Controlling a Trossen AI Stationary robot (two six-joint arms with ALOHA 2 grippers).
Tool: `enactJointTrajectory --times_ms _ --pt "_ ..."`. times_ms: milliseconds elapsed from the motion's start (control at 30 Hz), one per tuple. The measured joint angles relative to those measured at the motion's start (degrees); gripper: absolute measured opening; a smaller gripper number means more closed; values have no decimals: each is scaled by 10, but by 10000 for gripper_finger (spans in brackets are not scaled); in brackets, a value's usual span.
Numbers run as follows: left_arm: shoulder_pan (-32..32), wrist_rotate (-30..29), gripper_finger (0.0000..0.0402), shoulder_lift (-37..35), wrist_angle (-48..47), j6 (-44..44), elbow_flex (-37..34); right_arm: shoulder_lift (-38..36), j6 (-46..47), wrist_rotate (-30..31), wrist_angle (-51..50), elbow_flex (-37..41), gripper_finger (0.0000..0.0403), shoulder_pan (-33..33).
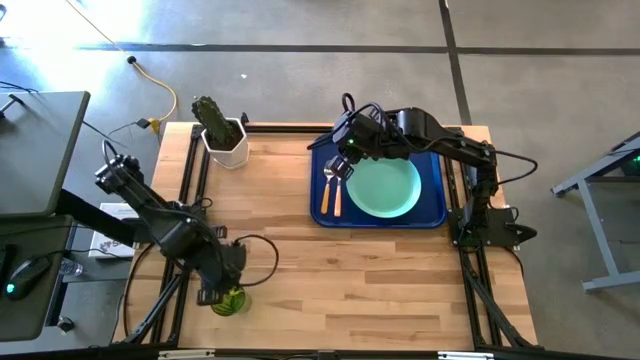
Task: Pick and place plate/cup/fork/spoon on tray
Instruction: Put the green cup on the top right side of the light green plate on the blue tray
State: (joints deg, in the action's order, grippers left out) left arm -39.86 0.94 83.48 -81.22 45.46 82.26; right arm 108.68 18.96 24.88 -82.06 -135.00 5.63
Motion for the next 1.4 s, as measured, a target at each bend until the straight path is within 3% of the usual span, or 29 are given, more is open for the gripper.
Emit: enactJointTrajectory --times_ms 267,867,1033,1267,1400 --pt "0 -2 147 44 11 25 0 0 -25 -65 0 0 79 19" --pt "0 1 144 130 26 25 0 0 -65 -67 -5 0 79 19" --pt "0 0 109 133 26 24 0 0 -75 -67 -14 0 79 19" --pt "0 1 15 133 26 24 0 0 -77 -67 -15 0 79 19" --pt "1 1 12 132 26 33 1 0 -77 -67 -15 0 79 19"
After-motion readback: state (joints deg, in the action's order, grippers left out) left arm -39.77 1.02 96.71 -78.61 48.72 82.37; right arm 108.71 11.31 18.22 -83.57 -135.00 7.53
